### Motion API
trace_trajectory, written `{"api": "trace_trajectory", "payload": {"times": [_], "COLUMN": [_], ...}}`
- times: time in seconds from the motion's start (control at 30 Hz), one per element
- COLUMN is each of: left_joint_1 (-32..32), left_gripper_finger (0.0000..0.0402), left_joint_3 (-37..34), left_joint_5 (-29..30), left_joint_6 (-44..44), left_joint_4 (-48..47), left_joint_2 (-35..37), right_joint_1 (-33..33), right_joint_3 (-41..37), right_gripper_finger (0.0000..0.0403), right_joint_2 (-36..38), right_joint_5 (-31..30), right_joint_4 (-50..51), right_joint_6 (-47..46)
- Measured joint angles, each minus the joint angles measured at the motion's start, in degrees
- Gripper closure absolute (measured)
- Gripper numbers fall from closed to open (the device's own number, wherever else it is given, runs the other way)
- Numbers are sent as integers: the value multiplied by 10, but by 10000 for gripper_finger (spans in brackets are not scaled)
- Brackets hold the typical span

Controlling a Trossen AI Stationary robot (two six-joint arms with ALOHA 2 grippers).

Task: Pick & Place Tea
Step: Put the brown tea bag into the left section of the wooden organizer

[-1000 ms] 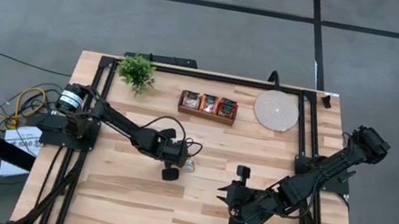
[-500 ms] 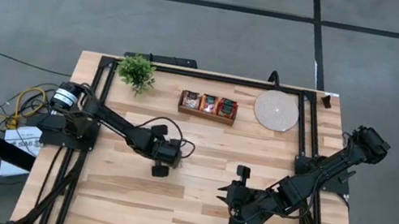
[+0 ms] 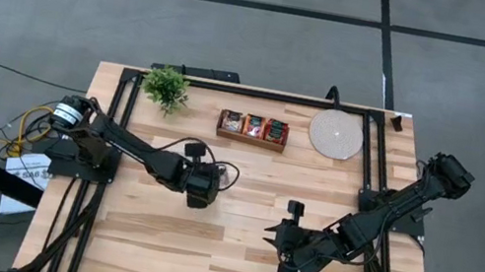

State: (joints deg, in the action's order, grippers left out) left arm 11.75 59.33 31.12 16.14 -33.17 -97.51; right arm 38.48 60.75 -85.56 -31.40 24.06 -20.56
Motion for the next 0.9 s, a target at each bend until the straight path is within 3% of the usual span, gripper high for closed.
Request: {"api": "trace_trajectory", "payload": {"times": [0.2,0.33,0.47,0.9], "left_joint_1": [0,-11,-43,-137], "left_gripper_finger": [401,401,401,401], "left_joint_3": [61,91,95,95], "left_joint_5": [91,173,217,192], "left_joint_6": [-81,-180,-269,-411], "left_joint_4": [-35,-35,-22,47], "left_joint_2": [1,2,2,-1], "right_joint_1": [0,0,0,-4], "right_joint_3": [0,0,0,0], "right_gripper_finger": [313,313,313,313], "right_joint_2": [0,0,0,21], "right_joint_5": [0,0,0,-37], "right_joint_4": [-1,-1,-1,50], "right_joint_6": [0,0,0,60]}}
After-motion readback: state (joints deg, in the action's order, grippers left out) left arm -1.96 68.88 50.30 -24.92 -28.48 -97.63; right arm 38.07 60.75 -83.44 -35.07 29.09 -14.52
